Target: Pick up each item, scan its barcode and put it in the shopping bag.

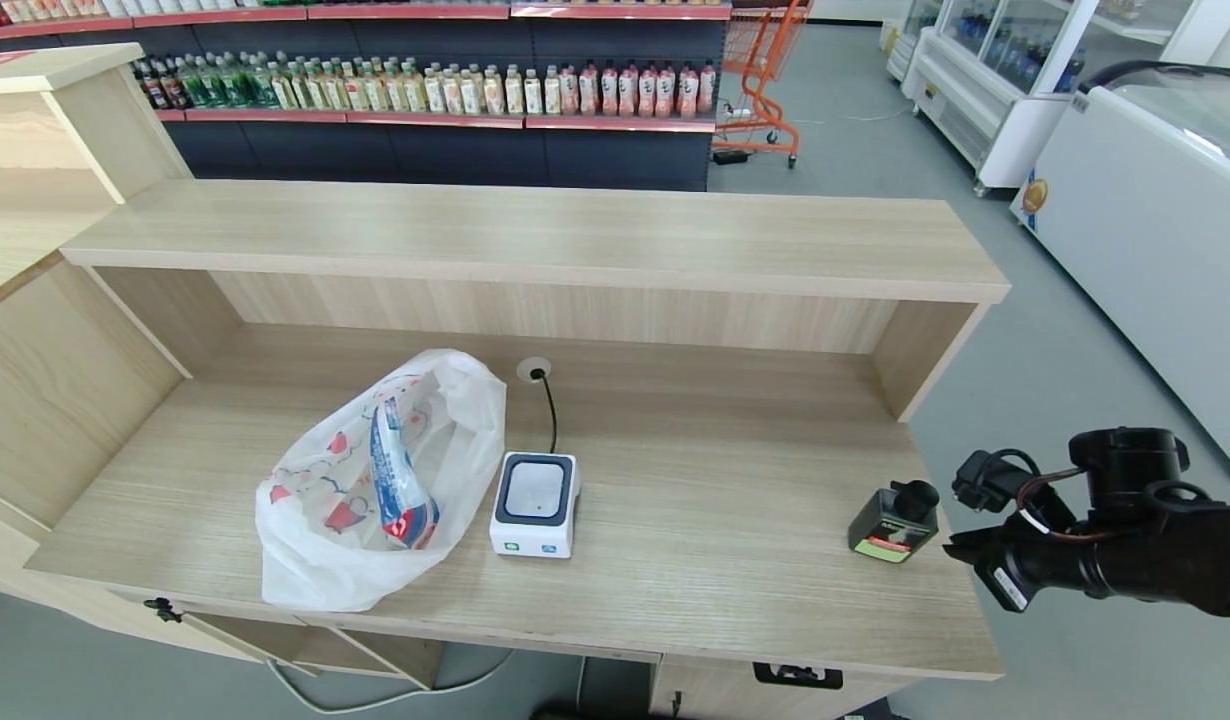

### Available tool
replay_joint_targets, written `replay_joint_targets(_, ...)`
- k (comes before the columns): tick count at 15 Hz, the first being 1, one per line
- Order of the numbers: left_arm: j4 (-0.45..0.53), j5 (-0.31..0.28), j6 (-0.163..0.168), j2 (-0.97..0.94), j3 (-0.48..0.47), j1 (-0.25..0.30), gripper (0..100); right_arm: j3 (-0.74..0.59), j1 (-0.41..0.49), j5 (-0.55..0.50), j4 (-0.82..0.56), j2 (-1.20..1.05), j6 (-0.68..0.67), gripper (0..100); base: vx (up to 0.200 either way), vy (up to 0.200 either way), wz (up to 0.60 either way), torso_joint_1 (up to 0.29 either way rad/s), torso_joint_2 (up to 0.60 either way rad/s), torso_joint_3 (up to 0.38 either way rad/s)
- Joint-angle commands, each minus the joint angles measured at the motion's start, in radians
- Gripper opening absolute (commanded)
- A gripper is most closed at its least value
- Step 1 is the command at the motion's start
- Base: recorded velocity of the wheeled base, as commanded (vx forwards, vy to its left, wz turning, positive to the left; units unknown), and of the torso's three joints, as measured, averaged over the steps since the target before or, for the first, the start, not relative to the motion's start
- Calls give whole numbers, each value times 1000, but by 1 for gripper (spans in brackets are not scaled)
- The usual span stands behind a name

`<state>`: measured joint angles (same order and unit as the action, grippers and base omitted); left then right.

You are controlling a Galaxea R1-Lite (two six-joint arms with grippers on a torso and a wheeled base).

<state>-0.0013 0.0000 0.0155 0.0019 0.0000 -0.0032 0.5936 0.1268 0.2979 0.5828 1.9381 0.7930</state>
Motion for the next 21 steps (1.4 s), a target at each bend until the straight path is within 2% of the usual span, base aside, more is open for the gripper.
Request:
replay_joint_targets(1,0,0,0,0,0,0,100,-12,30,3,2,-47,9,100,0,0,0,0,0,0)
replay_joint_targets(6,0,0,0,0,0,0,100,-2,17,70,2,-27,8,100,0,0,0,0,0,0)
replay_joint_targets(10,0,0,0,0,0,0,100,84,-29,96,11,68,8,100,0,0,0,0,0,0)
replay_joint_targets(15,0,0,0,0,0,0,100,117,-81,101,118,177,3,100,0,0,0,0,0,0)
replay_joint_targets(16,0,0,0,0,0,2,100,117,-87,102,134,194,3,0,0,0,0,0,0,0)
replay_joint_targets(21,0,0,0,0,0,0,100,124,-95,156,169,231,3,0,0,0,0,0,0,0)
